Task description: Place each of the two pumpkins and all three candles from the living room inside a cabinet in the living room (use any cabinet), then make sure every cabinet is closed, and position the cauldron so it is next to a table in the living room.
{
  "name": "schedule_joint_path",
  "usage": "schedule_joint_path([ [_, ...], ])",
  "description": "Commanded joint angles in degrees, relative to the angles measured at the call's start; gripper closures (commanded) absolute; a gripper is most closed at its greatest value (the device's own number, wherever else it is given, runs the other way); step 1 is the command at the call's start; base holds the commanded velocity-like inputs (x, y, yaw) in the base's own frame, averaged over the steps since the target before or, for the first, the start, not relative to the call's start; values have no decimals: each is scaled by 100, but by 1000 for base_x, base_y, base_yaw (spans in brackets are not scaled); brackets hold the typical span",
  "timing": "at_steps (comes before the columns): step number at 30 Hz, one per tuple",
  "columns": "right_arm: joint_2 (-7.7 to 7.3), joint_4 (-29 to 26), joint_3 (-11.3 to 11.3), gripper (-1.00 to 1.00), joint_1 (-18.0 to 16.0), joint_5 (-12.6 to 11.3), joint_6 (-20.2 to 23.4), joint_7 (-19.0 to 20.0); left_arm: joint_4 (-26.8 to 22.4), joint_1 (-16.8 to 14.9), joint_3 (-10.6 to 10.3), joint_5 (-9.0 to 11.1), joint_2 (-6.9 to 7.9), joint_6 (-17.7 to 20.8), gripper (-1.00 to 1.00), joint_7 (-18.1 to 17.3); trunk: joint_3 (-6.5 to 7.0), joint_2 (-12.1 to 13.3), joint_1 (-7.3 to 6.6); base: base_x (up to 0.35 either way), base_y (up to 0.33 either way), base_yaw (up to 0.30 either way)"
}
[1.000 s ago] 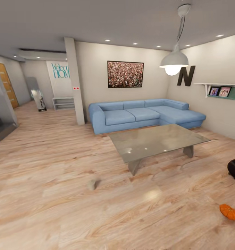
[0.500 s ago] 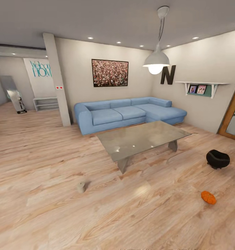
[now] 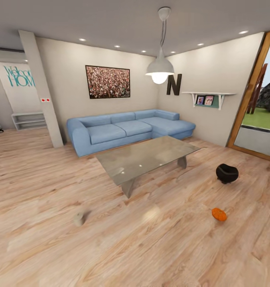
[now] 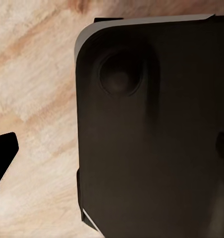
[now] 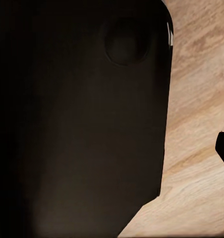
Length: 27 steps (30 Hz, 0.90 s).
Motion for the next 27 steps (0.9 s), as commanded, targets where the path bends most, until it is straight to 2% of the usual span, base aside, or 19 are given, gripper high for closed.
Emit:
schedule_joint_path([
  [1, 1, -1, -6, -100, -1, 0, -15, 1, 4, -2, 4, -2, 0, -20, -100, -1, -9, -3, 0, 0, 0, -266],
  [27, 11, -1, 9, -100, -1, 0, -15, 2, 5, -2, 6, -8, 1, -20, -100, -1, -120, -3, 0, 0, 0, -261],
])
